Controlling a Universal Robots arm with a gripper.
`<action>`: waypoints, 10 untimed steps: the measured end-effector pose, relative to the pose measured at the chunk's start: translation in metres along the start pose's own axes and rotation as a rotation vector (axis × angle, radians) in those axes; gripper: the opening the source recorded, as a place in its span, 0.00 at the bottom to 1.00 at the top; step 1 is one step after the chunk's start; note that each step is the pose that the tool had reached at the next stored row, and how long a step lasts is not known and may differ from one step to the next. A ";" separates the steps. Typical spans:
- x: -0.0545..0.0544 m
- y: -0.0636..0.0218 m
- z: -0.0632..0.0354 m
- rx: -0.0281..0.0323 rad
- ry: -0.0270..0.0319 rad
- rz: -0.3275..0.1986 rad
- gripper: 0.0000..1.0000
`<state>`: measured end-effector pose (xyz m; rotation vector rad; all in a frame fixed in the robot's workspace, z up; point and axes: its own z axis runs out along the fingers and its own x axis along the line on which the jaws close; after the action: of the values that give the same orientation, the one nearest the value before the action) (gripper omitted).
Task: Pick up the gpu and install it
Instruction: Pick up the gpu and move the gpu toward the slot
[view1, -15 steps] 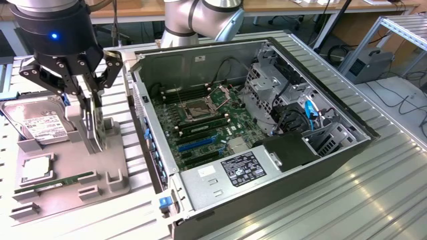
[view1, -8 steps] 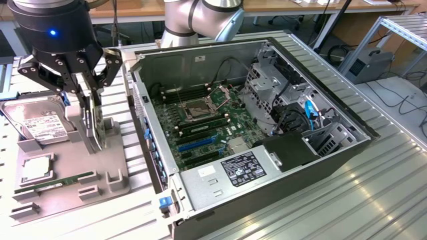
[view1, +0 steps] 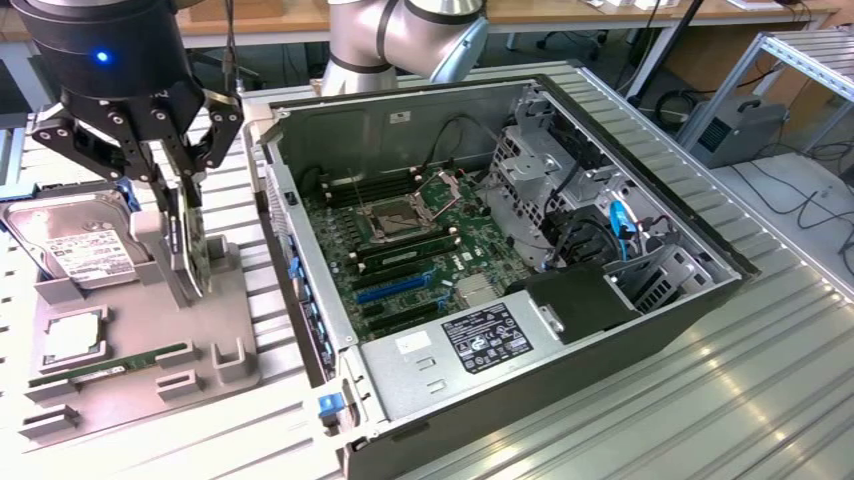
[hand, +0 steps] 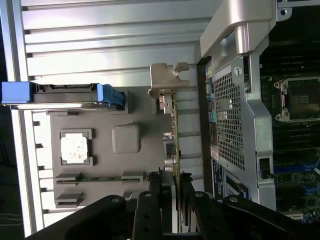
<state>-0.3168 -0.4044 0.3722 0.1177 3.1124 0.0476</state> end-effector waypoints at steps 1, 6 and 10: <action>0.000 0.0000 -0.0006 0.0000 0.0000 0.000 0.27; 0.000 0.0001 -0.0033 -0.0001 0.0000 0.000 0.27; 0.000 0.0002 -0.0054 0.0000 0.0000 0.000 0.27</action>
<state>-0.3168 -0.4044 0.3775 0.1177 3.1124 0.0476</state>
